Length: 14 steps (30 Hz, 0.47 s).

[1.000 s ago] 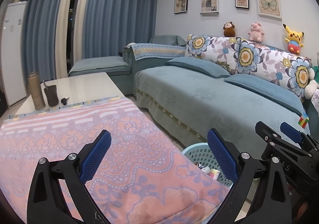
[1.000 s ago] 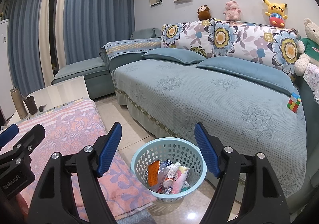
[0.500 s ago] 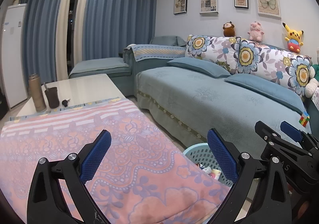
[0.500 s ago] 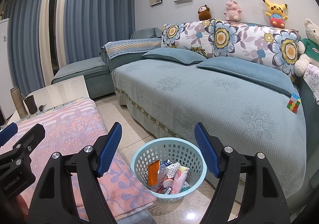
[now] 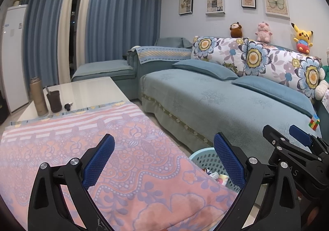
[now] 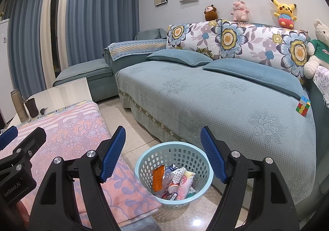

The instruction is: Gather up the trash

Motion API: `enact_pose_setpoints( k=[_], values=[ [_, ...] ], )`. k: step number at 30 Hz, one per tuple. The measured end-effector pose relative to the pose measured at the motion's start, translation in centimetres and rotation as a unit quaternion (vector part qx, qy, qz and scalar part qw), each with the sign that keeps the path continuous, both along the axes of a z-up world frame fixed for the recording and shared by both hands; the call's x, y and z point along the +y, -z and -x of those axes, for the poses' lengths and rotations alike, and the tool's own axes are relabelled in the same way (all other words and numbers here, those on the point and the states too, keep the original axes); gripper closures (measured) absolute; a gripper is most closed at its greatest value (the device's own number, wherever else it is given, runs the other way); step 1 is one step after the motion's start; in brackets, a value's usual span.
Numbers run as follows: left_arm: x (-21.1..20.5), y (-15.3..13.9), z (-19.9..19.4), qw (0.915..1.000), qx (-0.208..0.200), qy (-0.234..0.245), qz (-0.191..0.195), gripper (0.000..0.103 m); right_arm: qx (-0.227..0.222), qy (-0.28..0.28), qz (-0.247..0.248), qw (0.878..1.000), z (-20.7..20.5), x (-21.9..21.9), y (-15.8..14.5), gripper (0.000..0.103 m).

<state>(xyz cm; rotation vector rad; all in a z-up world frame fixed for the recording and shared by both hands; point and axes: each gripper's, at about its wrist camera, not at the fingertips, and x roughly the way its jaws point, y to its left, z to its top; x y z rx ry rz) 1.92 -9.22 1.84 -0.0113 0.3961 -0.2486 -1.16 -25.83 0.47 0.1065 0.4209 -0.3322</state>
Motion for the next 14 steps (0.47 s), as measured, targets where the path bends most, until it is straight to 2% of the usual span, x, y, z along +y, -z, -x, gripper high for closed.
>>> enact_pose_setpoints(
  k=[6,14],
  values=[
    [0.4,0.3,-0.5,1.0000,0.004,0.000,-0.005,0.009,0.000,0.000,0.000,1.000,0.0,0.0,0.0,0.032],
    [1.7,0.4,-1.0,0.9999,0.009,-0.002,0.012,0.009,0.000,0.000,0.000,1.000,0.0,0.0,0.0,0.032]
  ],
)
